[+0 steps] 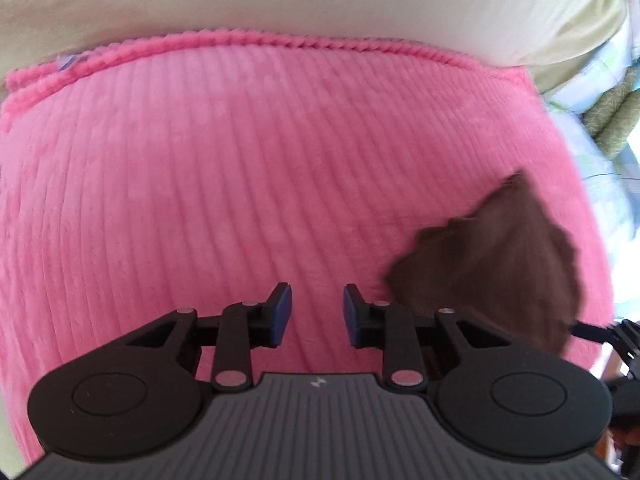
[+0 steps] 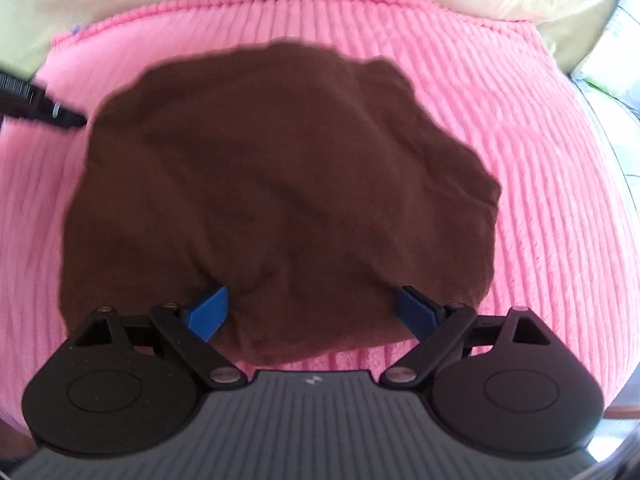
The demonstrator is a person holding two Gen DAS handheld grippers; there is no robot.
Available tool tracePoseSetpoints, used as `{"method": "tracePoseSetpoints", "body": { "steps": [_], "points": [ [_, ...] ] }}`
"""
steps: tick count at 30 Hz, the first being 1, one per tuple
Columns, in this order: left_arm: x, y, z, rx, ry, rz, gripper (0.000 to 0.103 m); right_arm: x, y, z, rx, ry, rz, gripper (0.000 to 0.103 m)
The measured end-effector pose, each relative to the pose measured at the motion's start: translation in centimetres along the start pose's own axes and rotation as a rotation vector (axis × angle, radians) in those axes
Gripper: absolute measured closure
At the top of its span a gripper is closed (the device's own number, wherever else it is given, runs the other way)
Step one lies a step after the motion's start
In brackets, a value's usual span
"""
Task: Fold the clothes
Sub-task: 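Grasp the folded shorts edge with the left gripper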
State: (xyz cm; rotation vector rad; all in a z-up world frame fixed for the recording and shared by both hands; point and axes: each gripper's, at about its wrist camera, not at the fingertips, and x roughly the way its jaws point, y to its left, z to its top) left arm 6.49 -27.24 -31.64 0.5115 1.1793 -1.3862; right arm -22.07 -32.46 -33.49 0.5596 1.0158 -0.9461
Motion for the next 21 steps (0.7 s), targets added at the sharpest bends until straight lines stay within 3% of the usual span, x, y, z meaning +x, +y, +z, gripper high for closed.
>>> {"method": "tracePoseSetpoints", "body": {
  "steps": [3, 4, 8, 11, 13, 15, 18, 21],
  "points": [
    [-2.0, -2.9, 0.7, 0.117, -0.016, -0.044, 0.063, -0.7, -0.1, 0.0, 0.045, 0.007, 0.025, 0.011],
    [-2.3, -3.8, 1.2, 0.165, -0.021, -0.052, 0.054, -0.5, -0.1, -0.2, 0.064, 0.028, 0.028, 0.011],
    [-0.4, -7.7, 5.4, 0.451, 0.006, -0.106, 0.040, -0.5, -1.1, -1.6, 0.214, 0.042, 0.021, 0.012],
    [3.2, -10.5, 8.7, 0.613, 0.130, -0.214, 0.037, -1.0, -1.9, -3.1, 0.359, 0.036, 0.022, 0.012],
    [7.2, -12.4, 10.3, 0.713, 0.288, -0.294, 0.036, -1.3, -2.3, -4.5, 0.452, 0.040, 0.022, 0.012],
    [10.0, -13.4, 10.4, 0.787, 0.412, -0.298, 0.036, -1.3, -2.8, -5.7, 0.523, 0.048, 0.024, 0.012],
    [12.6, -13.4, 10.4, 0.808, 0.508, -0.272, 0.036, -2.2, -3.5, -6.5, 0.569, 0.022, 0.021, 0.012],
    [12.9, -13.1, 10.7, 0.811, 0.526, -0.324, 0.036, -3.4, -4.0, -4.7, 0.474, -0.119, 0.057, 0.012]
  ]
}}
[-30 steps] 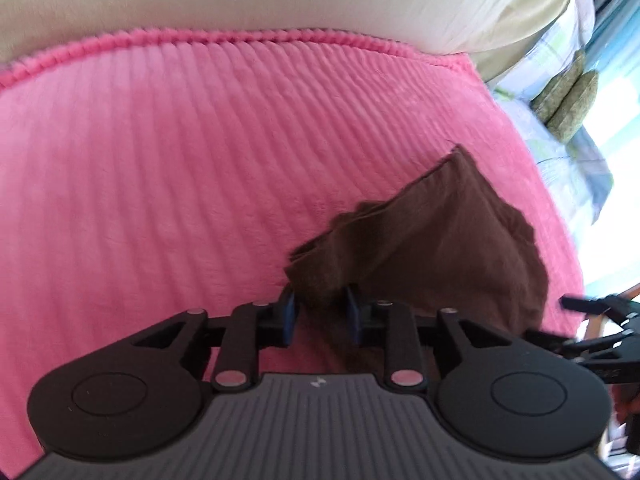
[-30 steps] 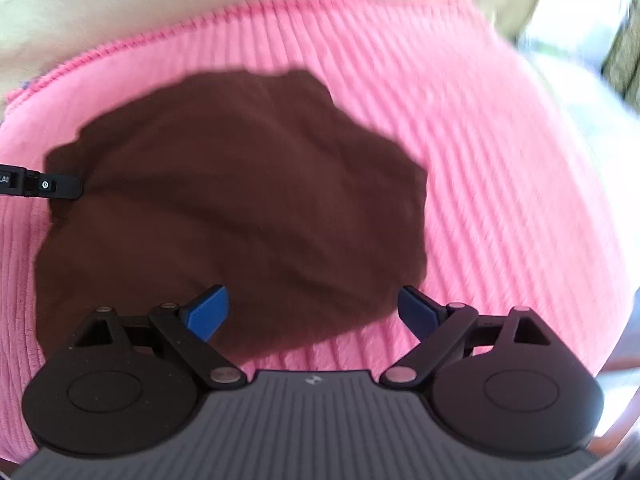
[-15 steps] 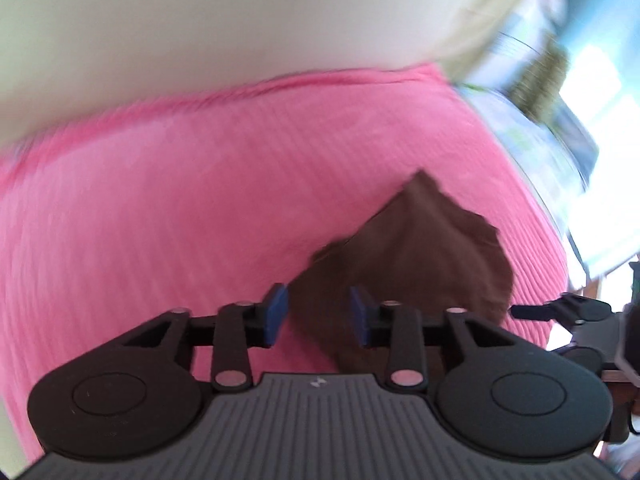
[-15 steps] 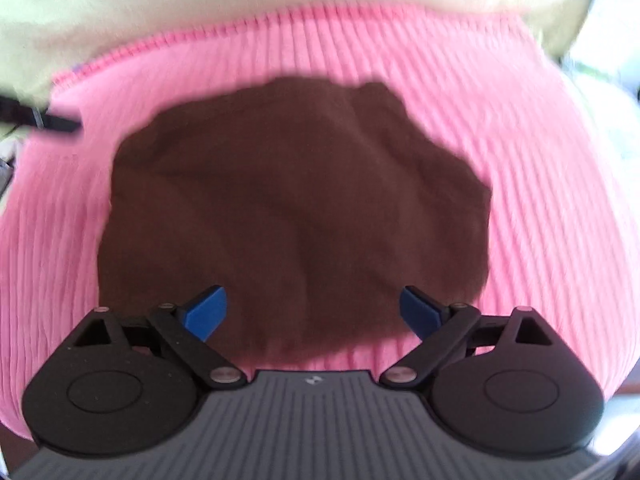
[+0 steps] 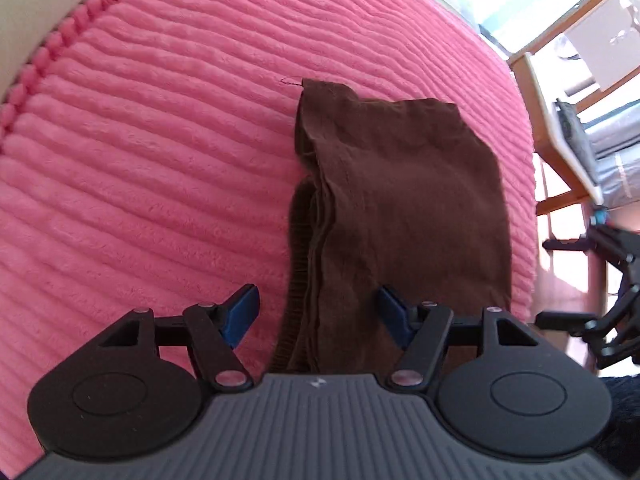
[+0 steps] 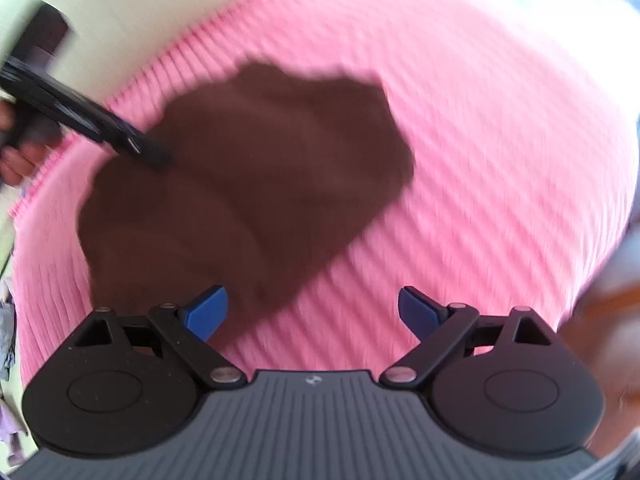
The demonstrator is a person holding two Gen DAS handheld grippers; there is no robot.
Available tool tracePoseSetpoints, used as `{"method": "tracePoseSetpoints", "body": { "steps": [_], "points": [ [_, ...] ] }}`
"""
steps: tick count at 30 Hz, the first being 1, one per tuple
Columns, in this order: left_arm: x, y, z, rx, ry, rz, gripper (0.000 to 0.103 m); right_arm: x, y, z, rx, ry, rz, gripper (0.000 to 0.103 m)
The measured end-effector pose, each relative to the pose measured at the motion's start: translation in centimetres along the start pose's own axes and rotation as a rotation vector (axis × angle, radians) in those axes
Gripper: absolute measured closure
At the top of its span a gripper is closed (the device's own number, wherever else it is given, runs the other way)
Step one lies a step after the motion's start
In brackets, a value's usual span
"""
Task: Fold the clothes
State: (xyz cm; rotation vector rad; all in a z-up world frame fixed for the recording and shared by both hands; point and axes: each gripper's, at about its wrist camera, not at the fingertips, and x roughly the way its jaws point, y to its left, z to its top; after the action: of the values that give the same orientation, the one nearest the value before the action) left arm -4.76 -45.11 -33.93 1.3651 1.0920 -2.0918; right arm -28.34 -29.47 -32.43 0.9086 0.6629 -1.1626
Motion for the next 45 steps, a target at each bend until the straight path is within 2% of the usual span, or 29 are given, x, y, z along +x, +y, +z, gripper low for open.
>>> {"method": "tracePoseSetpoints", "body": {
  "steps": [1, 3, 5, 9, 12, 13, 15, 17, 18, 19, 20, 21, 22, 24, 28, 30, 33, 37, 39, 40, 43, 45],
  "points": [
    [0.0, 0.0, -0.3, 0.014, -0.002, -0.021, 0.036, 0.2, 0.3, 0.9, -0.042, -0.026, 0.034, 0.013],
    [0.3, 0.2, -0.8, 0.033, 0.010, -0.060, 0.036, 1.9, 1.0, 3.2, -0.167, 0.000, 0.072, 0.022],
    [1.1, 0.6, -0.6, 0.041, 0.030, -0.078, 0.036, 3.9, 1.6, 5.3, -0.288, 0.051, 0.092, 0.043],
    [1.9, 1.7, 0.4, 0.053, 0.055, -0.140, 0.033, 6.7, 1.4, 2.6, -0.273, 0.184, 0.035, 0.044],
    [3.3, 2.9, 0.8, 0.064, 0.081, -0.200, 0.022, 7.1, 1.3, 0.7, -0.251, 0.140, 0.014, 0.042],
    [3.6, 2.6, 0.8, 0.079, 0.084, -0.209, 0.015, 7.3, 1.4, 0.7, -0.241, 0.135, 0.011, 0.040],
    [3.6, 1.9, 1.2, 0.103, 0.090, -0.197, 0.012, 7.5, 1.6, 1.1, -0.220, 0.127, 0.004, 0.038],
    [3.0, 1.7, 1.3, 0.100, 0.084, -0.191, 0.019, 7.1, 1.8, 1.0, -0.207, 0.117, -0.003, 0.038],
    [2.7, 2.1, 1.4, 0.080, 0.080, -0.200, 0.039, 6.6, 1.8, 1.0, -0.192, 0.106, -0.014, 0.037],
    [2.5, 2.7, 1.7, 0.051, 0.075, -0.215, 0.059, 5.9, 1.8, 0.9, -0.168, 0.093, -0.032, 0.032],
    [2.3, 3.6, 2.0, -0.008, 0.071, -0.261, 0.072, 5.2, 1.6, 0.7, -0.130, 0.081, -0.047, 0.030],
    [2.1, 4.5, 2.2, -0.070, 0.076, -0.321, 0.074, 4.4, 1.2, 0.3, -0.071, 0.069, -0.057, 0.029],
    [2.0, 4.5, 2.2, -0.074, 0.085, -0.330, 0.075, 3.7, 0.8, -0.1, -0.013, 0.058, -0.068, 0.025],
    [2.2, 3.7, 2.1, -0.040, 0.097, -0.311, 0.075, 2.4, -0.4, -1.4, 0.152, 0.049, -0.056, 0.024],
    [2.2, 4.3, 1.9, -0.078, 0.084, -0.336, 0.078, 1.7, -2.6, -4.2, 0.466, 0.037, 0.029, 0.024],
    [2.0, 4.5, 1.4, -0.075, 0.072, -0.326, 0.078, 2.0, -3.0, -5.3, 0.585, 0.000, 0.110, 0.024],
    [2.1, 4.6, 1.3, -0.079, 0.074, -0.315, 0.078, 2.0, -3.9, -6.7, 0.682, -0.009, 0.159, 0.024],
    [2.8, 4.9, 1.8, -0.094, 0.096, -0.314, 0.077, 3.1, -4.5, -8.1, 0.796, -0.115, 0.215, 0.023],
    [3.1, 4.4, 2.0, -0.090, 0.107, -0.293, 0.077, 3.8, -5.1, -8.5, 0.863, -0.176, 0.257, 0.065],
    [3.1, 4.2, 2.0, -0.088, 0.111, -0.282, 0.078, 3.8, -5.2, -8.8, 0.890, -0.184, 0.279, 0.091],
    [2.4, 3.1, 2.6, -0.082, 0.128, -0.206, 0.079, 3.6, -5.5, -9.5, 0.935, -0.178, 0.309, 0.093],
    [1.9, 1.5, 3.1, -0.044, 0.140, -0.148, 0.080, 2.4, -5.2, -9.1, 0.890, -0.188, 0.294, 0.094]
  ]
}}
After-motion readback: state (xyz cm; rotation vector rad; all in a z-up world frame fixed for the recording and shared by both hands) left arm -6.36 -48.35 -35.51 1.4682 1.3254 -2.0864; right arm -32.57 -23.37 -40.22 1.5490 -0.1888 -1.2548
